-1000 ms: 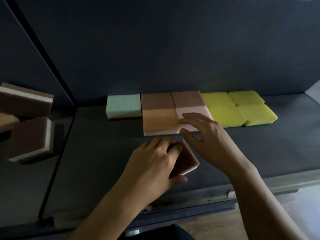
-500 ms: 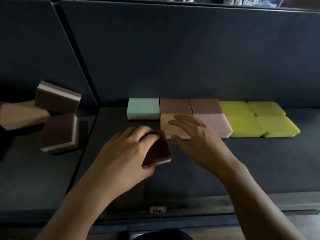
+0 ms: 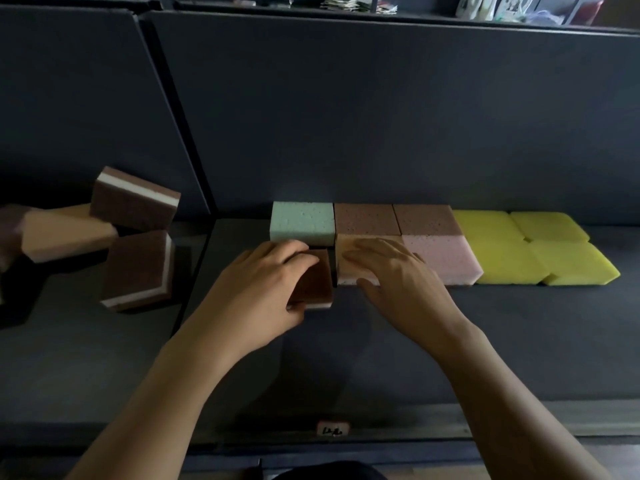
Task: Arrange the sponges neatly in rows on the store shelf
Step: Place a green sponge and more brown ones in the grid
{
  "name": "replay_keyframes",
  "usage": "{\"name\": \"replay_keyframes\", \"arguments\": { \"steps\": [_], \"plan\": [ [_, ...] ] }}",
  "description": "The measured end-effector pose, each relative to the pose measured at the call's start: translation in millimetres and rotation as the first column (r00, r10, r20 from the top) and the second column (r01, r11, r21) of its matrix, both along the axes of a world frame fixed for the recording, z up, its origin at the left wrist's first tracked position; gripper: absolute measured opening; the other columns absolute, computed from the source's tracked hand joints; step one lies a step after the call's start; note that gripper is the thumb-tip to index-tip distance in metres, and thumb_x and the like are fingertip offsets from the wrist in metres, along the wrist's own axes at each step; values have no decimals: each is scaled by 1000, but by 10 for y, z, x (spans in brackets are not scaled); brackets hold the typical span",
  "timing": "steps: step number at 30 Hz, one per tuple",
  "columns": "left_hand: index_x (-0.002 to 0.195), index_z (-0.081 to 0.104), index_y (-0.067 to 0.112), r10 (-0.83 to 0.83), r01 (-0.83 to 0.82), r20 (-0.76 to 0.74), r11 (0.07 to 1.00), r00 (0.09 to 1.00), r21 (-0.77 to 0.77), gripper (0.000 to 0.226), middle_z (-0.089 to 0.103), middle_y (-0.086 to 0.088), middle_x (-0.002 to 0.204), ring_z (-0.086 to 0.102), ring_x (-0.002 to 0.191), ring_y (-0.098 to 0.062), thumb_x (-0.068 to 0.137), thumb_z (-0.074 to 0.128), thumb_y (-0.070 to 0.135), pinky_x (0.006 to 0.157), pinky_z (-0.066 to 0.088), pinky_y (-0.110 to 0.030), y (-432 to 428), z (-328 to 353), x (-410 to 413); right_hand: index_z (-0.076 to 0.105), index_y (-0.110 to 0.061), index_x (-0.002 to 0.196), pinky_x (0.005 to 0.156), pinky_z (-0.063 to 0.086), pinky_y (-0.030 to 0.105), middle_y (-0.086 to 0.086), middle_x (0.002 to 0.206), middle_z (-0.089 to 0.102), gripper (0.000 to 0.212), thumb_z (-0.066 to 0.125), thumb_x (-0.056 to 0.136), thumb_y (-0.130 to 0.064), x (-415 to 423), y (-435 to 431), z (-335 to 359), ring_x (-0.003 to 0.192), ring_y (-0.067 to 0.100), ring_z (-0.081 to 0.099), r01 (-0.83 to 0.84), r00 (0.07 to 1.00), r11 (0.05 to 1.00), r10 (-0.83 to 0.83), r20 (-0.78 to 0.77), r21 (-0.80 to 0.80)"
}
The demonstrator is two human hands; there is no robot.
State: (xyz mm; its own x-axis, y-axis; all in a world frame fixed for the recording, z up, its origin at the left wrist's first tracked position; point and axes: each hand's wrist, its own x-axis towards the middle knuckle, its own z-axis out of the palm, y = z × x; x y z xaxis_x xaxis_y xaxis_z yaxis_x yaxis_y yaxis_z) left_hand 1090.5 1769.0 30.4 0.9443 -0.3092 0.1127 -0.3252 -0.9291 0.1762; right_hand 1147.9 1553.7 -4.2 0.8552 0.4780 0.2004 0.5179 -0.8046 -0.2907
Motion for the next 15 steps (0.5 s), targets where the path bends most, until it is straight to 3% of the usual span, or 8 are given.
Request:
{"name": "replay_keyframes", "arguments": {
  "steps": [8,13,15],
  "plan": [
    [148,34,30,-3,3,-17,1000,1000,1,72,23,10,156,21,143,-12,85,69,31,115,22,-31,1,-159,64,63,-27,129,99,46,41,-5,136,59,39,67,91,-17,3,-4,-55,126,21,54,-5,998,999,3,56,40],
    [132,55,25,33,-34,51,999,998,31,62,48,3,140,49,125,-22,76,78,23,101,43,-38,-14,-189,5,66,-27,124,95,52,46,-4,131,63,38,70,89,-12,37,-7,-93,121,23,58,-14,997,998,9,82,58],
    [129,58,25,38,-39,59,999,998,19,56,51,5,135,53,119,-21,76,77,19,93,47,-37,-22,-201,19,66,-27,124,94,52,47,-4,131,63,38,69,90,-12,40,-3,-114,121,23,58,-14,996,998,8,91,66]
  ]
}}
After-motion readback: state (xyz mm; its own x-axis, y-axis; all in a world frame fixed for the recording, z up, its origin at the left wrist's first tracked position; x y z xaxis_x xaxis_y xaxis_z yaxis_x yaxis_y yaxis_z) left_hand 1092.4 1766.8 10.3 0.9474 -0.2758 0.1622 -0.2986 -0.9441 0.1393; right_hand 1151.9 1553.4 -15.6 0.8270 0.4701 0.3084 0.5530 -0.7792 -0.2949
